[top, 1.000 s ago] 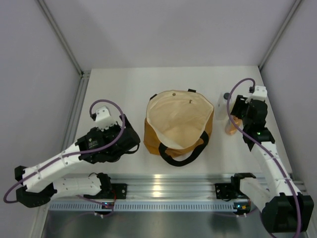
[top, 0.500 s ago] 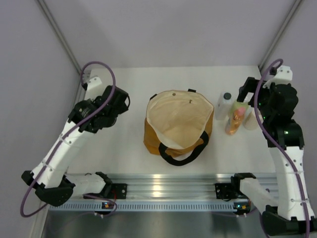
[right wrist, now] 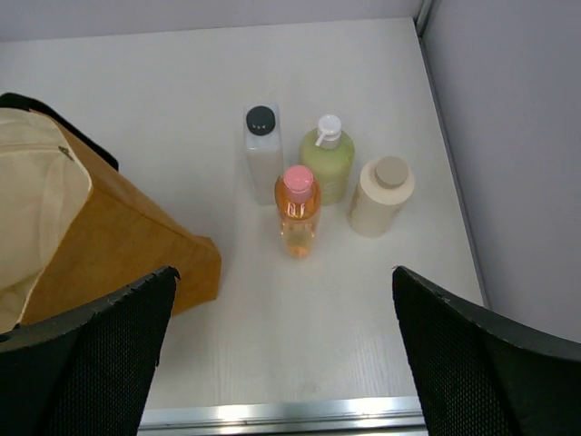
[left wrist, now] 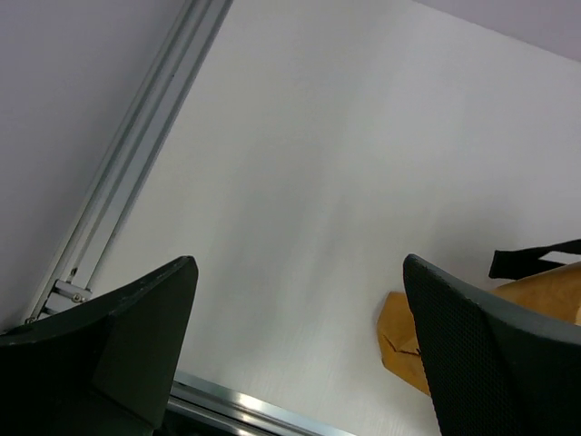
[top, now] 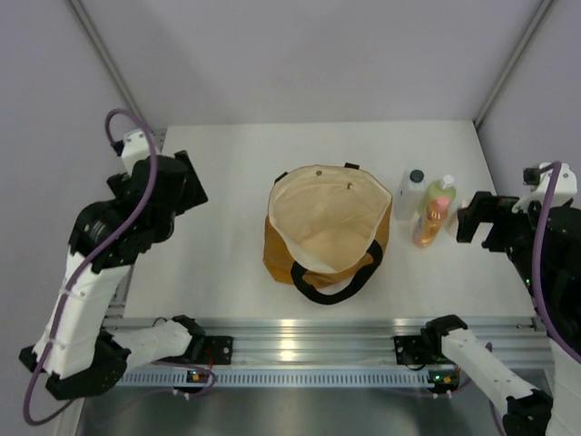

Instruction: Take the personal care products out of the canvas bag

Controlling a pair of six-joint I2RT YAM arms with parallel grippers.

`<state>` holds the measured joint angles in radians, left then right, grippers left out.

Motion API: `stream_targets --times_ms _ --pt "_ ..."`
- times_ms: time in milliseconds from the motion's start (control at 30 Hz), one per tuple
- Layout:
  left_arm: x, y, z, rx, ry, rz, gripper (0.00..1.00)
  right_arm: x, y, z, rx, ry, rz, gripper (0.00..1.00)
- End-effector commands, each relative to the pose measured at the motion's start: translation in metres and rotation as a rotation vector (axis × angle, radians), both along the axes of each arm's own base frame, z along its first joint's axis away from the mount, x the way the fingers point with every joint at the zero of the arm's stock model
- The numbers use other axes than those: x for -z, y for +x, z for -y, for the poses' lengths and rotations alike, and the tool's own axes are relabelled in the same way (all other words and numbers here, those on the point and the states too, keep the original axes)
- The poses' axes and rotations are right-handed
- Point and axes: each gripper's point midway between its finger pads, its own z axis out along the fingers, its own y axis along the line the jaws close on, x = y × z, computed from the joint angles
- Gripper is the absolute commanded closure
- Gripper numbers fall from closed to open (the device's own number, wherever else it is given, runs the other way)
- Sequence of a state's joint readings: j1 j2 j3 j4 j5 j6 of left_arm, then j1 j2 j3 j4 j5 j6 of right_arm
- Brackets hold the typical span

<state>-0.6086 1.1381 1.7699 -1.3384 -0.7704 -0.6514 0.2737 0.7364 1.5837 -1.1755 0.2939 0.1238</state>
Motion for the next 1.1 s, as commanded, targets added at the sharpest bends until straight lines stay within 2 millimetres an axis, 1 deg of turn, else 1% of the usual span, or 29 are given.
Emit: stream_targets --times_ms 0,100,133,233,267,333,433,633,800,967,1067 --pt "-0.001 -0.025 -0.028 -0.019 0.054 0.016 0.01 0.012 -0.034 0.026 0.067 -0.068 -0.041 0.01" --pt "0.007 -0.036 -0.035 -0.024 0.043 0.022 0.01 0.022 -0.039 0.029 0.077 -0.075 -0.057 0.01" --pt "0.010 -0.037 -0.036 -0.027 0.040 0.019 0.01 0.028 -0.040 0.029 0.076 -0.077 -0.066 0.01" --pt "0.023 -0.039 -0.036 -0.022 0.053 -0.011 0.01 0.034 -0.041 0.030 0.081 -0.077 -0.070 0.01" --pt "0.026 -0.039 -0.035 -0.023 0.055 -0.018 0.01 0.034 -0.041 0.035 0.112 -0.084 -0.063 0.01" --pt "0.030 -0.038 -0.034 -0.028 0.049 -0.021 0.01 0.032 -0.042 0.038 0.129 -0.077 -0.039 0.00" --pt "0.028 -0.033 -0.031 -0.026 0.040 0.002 0.01 0.031 -0.041 0.038 0.128 -0.072 -0.018 0.01" --pt "0.036 -0.027 -0.024 -0.001 0.037 -0.001 0.01 0.041 -0.036 0.038 0.143 -0.079 -0.043 0.00" --pt "0.042 -0.026 -0.022 0.014 0.036 0.011 0.01 0.042 -0.032 0.042 0.171 -0.086 -0.024 0.01" --pt "0.046 -0.026 -0.020 0.039 0.029 0.030 0.01 0.047 -0.021 0.031 0.132 -0.065 -0.046 0.00" --pt "0.047 -0.023 -0.016 0.051 0.025 0.035 0.01 0.047 -0.016 0.028 0.130 -0.061 -0.046 0.01"
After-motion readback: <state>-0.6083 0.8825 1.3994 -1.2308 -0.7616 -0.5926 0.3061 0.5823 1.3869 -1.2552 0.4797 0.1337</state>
